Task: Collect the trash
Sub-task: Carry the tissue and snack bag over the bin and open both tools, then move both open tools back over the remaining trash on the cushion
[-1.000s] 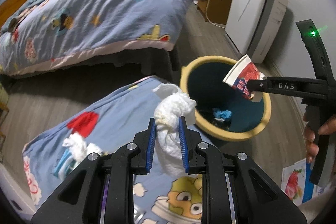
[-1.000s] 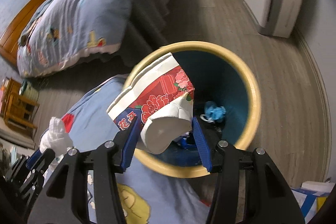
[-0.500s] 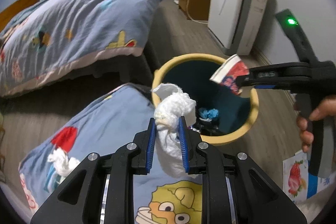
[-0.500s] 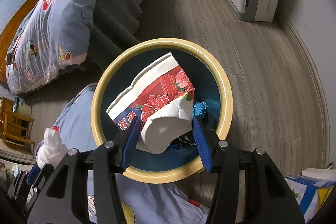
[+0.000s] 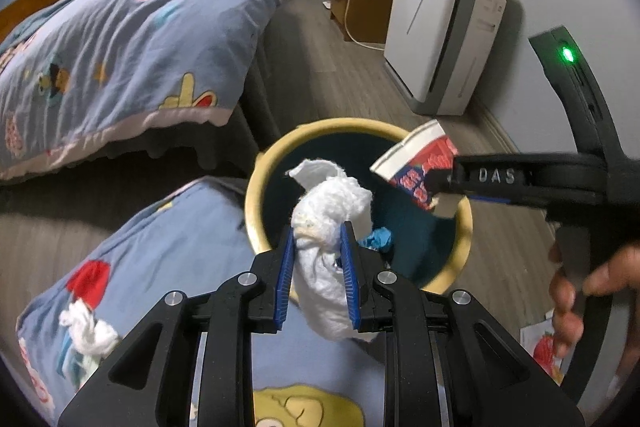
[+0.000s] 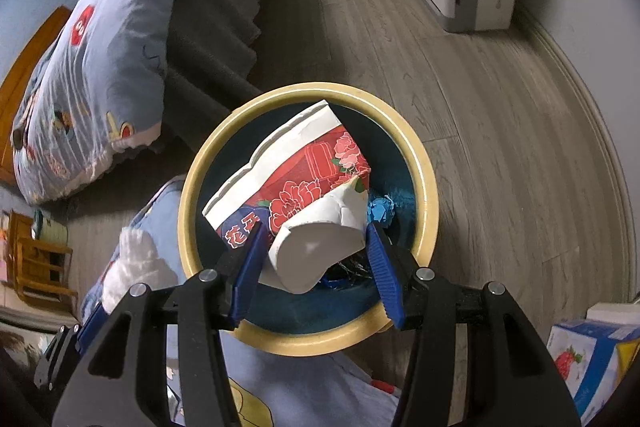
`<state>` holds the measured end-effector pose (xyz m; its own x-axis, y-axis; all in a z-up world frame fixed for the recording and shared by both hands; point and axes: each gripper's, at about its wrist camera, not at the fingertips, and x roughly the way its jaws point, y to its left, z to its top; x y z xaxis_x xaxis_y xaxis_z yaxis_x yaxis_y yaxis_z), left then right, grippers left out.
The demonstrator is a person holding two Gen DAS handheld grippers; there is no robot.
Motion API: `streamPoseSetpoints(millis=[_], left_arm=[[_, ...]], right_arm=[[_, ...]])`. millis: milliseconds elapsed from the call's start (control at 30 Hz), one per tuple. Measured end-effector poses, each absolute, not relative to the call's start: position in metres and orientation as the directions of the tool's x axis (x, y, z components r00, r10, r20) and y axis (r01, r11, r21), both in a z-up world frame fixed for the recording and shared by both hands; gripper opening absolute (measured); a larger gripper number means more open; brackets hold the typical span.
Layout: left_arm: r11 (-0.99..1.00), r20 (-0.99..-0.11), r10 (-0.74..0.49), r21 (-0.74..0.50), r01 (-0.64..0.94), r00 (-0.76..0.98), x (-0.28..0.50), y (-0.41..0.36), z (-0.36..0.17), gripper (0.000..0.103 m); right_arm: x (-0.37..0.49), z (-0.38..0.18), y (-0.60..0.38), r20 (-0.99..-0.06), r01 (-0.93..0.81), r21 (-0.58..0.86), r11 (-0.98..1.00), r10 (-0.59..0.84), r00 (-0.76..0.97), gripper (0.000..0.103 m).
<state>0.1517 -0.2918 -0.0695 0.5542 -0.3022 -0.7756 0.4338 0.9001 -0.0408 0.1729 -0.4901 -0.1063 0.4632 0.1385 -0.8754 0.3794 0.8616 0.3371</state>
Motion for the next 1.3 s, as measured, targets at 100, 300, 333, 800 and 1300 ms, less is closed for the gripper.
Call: streamPoseSetpoints(millis=[100, 300, 333, 800, 1300], left_arm=[[0.902, -0.760, -0.319, -0.061, 0.427, 0.566, 0.157, -0.295, -0.065, 0.025], [0.903, -0.735, -0.319, -0.044, 0.427, 0.598, 0.155, -0.296, -0.058, 0.052], [0.903, -0.731, -0.317, -0.038, 0.428, 0.604, 0.153, -0.295, -0.057, 0.056], [0.943, -0.722, -0.235, -0.006, 0.334, 0.651, 0.136, -0.241, -0.038, 0.092], [0.987, -0.701, -0.095, 0.027, 0.160, 0.707, 0.064, -0.099, 0.000, 0.096]], right_arm=[[0.173, -0.104, -0.492, -0.870, 0.385, 0.345, 0.856, 0.138, 0.473, 0.051], [0.171, -0.099, -0.492, -0.861, 0.382, 0.350, 0.856, 0.133, 0.491, 0.064], [0.171, -0.098, -0.492, -0.860, 0.381, 0.347, 0.857, 0.129, 0.494, 0.070], [0.165, -0.068, -0.467, -0.857, 0.361, 0.330, 0.872, 0.116, 0.502, 0.097], [0.133, -0.014, -0.366, -0.814, 0.209, 0.363, 0.908, 0.200, 0.545, 0.097]])
